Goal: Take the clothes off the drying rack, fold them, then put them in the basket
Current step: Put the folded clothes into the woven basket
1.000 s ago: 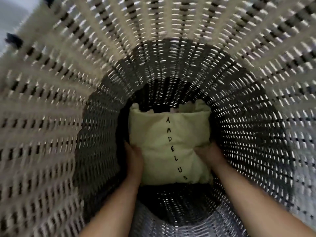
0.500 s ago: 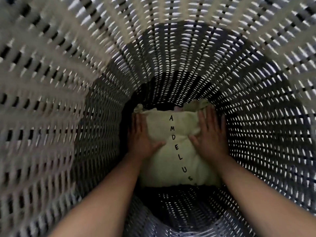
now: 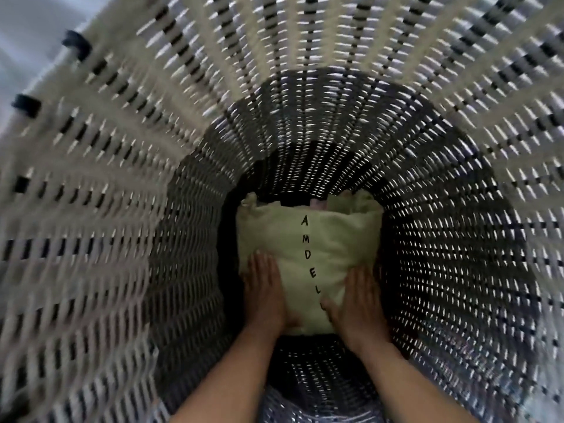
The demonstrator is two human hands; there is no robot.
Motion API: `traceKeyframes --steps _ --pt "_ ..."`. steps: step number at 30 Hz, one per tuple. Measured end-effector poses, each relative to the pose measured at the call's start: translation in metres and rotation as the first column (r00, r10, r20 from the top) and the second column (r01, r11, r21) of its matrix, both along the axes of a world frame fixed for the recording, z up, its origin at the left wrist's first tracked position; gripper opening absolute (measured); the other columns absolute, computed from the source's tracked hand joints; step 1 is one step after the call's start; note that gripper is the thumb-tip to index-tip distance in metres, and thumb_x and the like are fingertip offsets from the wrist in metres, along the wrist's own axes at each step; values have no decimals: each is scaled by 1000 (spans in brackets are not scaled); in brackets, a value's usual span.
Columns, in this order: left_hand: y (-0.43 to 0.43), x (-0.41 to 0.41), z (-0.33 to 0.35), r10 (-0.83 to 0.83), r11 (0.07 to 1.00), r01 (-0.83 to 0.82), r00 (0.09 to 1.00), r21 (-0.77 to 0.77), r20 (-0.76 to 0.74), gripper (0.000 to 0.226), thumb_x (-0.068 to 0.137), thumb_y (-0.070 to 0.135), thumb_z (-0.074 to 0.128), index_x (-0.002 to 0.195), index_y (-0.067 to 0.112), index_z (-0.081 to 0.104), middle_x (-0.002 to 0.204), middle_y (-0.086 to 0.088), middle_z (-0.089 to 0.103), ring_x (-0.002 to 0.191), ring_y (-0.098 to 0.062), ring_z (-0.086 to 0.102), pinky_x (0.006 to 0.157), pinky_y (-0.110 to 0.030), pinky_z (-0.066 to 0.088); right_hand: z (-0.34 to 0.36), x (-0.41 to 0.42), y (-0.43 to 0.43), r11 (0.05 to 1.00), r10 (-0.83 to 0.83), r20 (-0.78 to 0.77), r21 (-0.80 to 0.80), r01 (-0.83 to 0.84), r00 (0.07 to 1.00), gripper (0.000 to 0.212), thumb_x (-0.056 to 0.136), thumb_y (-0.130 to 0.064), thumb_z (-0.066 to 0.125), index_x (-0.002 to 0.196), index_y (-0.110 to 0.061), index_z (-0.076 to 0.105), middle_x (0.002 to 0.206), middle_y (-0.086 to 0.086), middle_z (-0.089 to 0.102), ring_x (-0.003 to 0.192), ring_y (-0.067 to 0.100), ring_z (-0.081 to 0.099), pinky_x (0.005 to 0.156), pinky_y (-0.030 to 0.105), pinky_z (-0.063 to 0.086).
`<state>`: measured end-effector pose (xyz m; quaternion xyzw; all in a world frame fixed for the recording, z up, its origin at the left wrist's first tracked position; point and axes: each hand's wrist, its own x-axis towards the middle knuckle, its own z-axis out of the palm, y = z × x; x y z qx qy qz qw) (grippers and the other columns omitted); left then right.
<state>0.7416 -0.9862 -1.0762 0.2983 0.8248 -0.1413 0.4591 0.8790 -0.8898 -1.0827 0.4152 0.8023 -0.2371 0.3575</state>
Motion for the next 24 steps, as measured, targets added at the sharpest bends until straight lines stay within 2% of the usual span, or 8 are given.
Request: traceKeyframes --steps 5,10,14,16,18,20,23,24 --pt "11 -1 28 38 997 -36 998 -63 42 95 87 26 60 147 4 -11 155 -18 -11 144 -32 -6 117 -45 2 19 -4 7 995 -27 57 -92 32 998 83 96 -51 33 148 -2 -7 156 17 -12 145 27 -11 119 33 -4" --pt "28 -5 130 276 937 -296 953 186 127 86 90 26 57 149 15 -4 158 -6 0 144 -22 12 116 -34 13 82 -4 -4 912 -384 -126 -206 354 915 73 91 -41 51 143 3 26 151 20 27 141 28 25 115 35 23" --pt "32 -26 244 402 772 -491 869 404 288 85 89 26 58 149 25 -3 157 7 2 143 -8 10 114 -19 11 170 -30 -19 797 -565 -179 -369 477 806 65 90 -20 59 144 -2 27 151 17 27 141 28 25 114 31 19" --pt "18 -43 293 402 726 -495 868 476 290 80 89 33 54 147 30 -1 155 11 1 142 -2 6 113 -15 8 211 -47 -27 764 -619 -239 -404 503 748 60 85 -8 64 139 0 38 146 22 35 137 32 32 109 21 22" --pt "-4 -66 338 413 667 -490 870 562 268 77 76 54 41 141 33 4 154 9 6 139 2 7 111 -9 6 253 -67 -39 746 -652 -307 -423 514 693 51 80 2 67 128 4 50 136 27 46 130 35 41 91 -4 23" --pt "-33 -96 380 453 604 -504 855 617 254 78 67 61 32 136 34 7 152 9 13 136 4 12 111 -8 7 298 -99 -54 714 -687 -346 -484 506 639 45 80 -4 69 123 -2 56 130 23 53 122 30 48 73 -5 29" --pt "-79 -144 442 554 414 -543 787 731 271 56 74 50 51 126 38 34 130 11 47 119 10 41 102 -10 32 367 -155 -75 688 -708 -416 -586 427 570 53 68 -63 67 106 -27 59 114 -1 57 103 -2 53 72 -1 31" --pt "-93 -157 462 573 330 -560 759 760 309 46 74 47 57 116 39 42 119 15 54 111 11 49 95 -8 37 385 -173 -83 686 -707 -431 -611 395 561 50 70 -66 63 104 -32 54 111 -4 54 103 -2 53 74 -1 32"
